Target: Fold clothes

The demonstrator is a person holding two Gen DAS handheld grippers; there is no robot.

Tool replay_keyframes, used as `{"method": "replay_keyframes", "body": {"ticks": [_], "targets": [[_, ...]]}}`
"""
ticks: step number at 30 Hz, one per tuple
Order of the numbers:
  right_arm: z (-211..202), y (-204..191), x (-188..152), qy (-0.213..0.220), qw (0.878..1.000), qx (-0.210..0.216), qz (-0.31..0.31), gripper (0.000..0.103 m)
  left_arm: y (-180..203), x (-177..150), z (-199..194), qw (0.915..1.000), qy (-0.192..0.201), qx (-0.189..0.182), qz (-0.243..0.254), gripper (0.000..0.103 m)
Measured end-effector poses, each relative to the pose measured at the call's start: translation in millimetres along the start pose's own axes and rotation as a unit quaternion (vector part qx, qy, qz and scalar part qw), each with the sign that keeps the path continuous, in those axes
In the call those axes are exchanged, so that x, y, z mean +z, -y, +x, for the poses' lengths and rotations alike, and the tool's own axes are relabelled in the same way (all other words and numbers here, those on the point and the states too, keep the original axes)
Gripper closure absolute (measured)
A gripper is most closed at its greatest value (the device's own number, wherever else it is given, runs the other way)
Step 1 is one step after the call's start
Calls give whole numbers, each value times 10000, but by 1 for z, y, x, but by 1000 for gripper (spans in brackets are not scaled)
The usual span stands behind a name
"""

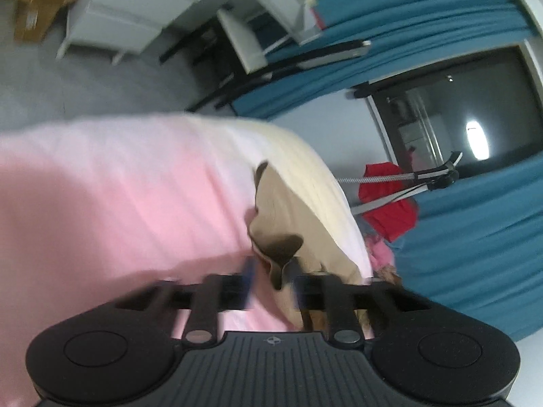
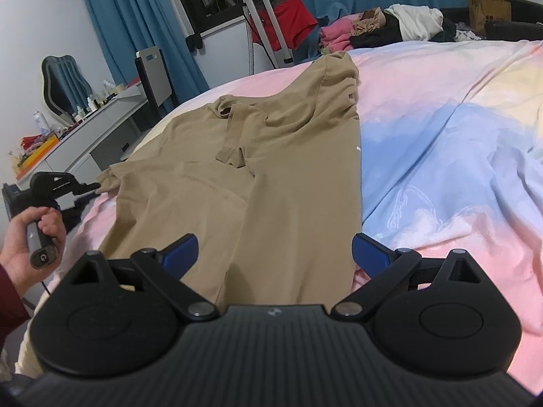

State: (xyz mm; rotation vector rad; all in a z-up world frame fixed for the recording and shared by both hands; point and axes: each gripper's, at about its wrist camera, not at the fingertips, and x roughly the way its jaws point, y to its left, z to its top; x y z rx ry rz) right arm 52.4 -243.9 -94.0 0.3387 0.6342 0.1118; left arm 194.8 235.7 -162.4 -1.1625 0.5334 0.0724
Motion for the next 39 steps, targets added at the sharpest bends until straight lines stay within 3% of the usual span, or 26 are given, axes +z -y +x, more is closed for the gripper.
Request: {"method": "replay_keyframes", "body": {"ticks": [1, 3, 8, 12, 14, 16, 17, 21, 26, 32, 35, 37, 39], "targets": [[1, 0, 0, -23, 10000, 7, 2, 4, -2, -1, 1, 9999, -93, -60, -94, 42], [2, -1, -1, -70, 10000, 23, 6, 4, 0, -4, 8, 9995, -275, -171, -45, 38], [6, 1, -3, -199, 9998, 85, 55, 4, 11, -15, 28, 9988, -266, -165, 378, 37], [9, 3, -3, -258, 9995, 86, 134, 4, 16, -17, 33, 9980, 99, -179, 596, 40], [10, 3, -3, -265, 9995, 94, 164, 4, 18, -16, 35, 9967, 273, -113, 760, 52], [11, 2, -3, -258, 9995, 70, 140, 4, 20, -15, 37, 9944, 415, 29, 976, 86], [12, 2, -3, -257, 9996, 55, 127, 4, 21, -15, 37, 9932, 450, -17, 1072, 92], [15, 2, -2, -283, 9995, -1, 134, 4, 45, -21, 28, 9818, 673, -20, 1776, 96], [14, -1, 2, -173, 9997, 13, 158, 4, 95, -41, 14, 9477, 934, -123, 3049, 97], [16, 6, 4, -130, 9997, -89, 168, 4, 166, -85, 26, 9050, 848, -333, 4155, 97], [13, 18, 7, -86, 9989, -168, 437, 4, 212, -127, 37, 8703, 696, -555, 4845, 97], [11, 27, 8, -43, 9979, -202, 615, 4, 240, -164, 46, 8422, 490, -780, 5312, 97], [9, 35, 10, 15, 9968, -285, 742, 4, 260, -201, 60, 8196, 196, -993, 5639, 97]]}}
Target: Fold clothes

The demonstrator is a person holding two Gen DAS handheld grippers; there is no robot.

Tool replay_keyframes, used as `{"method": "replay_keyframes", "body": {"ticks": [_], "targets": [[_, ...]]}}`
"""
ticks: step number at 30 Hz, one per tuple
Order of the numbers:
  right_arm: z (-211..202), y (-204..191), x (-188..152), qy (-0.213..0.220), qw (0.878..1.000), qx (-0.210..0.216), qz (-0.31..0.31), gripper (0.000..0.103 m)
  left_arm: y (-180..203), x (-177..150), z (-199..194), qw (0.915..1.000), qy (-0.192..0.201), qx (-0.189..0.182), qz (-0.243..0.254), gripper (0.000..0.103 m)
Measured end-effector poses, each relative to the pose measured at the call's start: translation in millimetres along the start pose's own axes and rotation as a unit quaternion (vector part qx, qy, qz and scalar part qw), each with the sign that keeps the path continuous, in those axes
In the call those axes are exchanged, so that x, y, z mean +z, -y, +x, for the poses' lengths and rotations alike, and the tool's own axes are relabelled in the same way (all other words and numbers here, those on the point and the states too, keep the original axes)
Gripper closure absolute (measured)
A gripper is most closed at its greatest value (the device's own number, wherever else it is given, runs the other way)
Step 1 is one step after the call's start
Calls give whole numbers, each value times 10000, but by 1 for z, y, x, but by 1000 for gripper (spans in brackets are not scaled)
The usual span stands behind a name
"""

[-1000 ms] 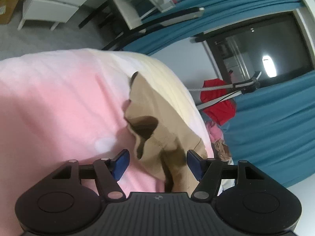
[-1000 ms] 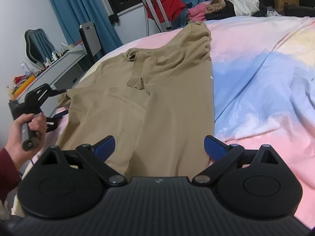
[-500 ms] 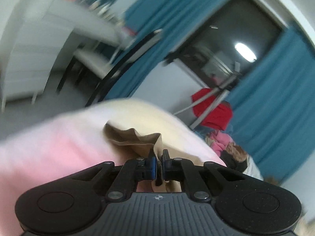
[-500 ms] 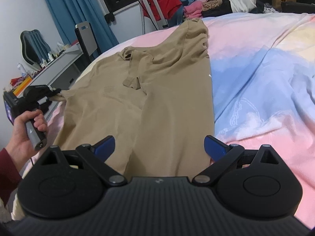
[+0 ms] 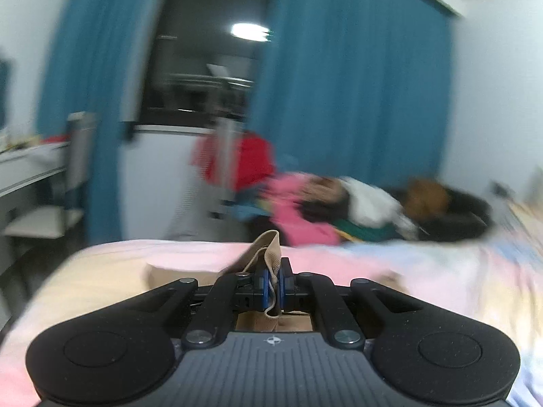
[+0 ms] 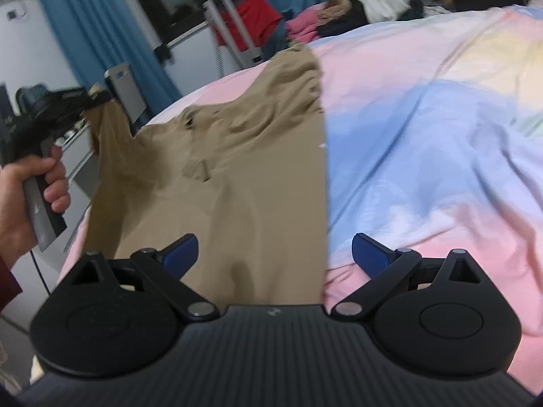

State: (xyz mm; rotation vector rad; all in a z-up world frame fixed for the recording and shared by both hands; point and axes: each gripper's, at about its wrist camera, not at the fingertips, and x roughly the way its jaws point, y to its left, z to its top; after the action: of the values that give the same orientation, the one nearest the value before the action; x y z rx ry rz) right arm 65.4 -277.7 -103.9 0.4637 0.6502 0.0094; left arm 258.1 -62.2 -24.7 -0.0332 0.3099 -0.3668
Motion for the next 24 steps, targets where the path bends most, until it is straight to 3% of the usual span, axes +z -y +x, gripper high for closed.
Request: {"method": "replay_keyframes", "body": {"ticks": [4, 9, 11, 13, 16, 17, 19, 24], "targets": [[0, 16, 5, 54, 9994, -160, 306, 4, 69, -19, 41, 9972, -394, -447, 443, 97], [2, 36, 9, 165, 9976, -352, 576, 4, 107, -74, 82, 9912, -1047, -436, 680, 94], [2, 42, 10, 212, 9968, -397, 667, 4, 107, -90, 87, 9902, -1171, -379, 658, 86], [3, 46, 12, 281, 9962, -422, 705, 4, 105, -95, 80, 9904, -1178, -369, 617, 52], [4, 46, 15, 417, 9962, -438, 622, 4, 96, -92, 52, 9908, -1110, -259, 727, 43], [3, 44, 16, 471, 9964, -441, 546, 4, 94, -91, 34, 9911, -1061, -246, 770, 41], [3, 40, 18, 575, 9966, -442, 397, 4, 92, -86, -7, 9920, -918, -207, 841, 27], [-6, 30, 19, 781, 9962, -380, 90, 4, 84, -69, -112, 9946, -680, 145, 772, 12]]}}
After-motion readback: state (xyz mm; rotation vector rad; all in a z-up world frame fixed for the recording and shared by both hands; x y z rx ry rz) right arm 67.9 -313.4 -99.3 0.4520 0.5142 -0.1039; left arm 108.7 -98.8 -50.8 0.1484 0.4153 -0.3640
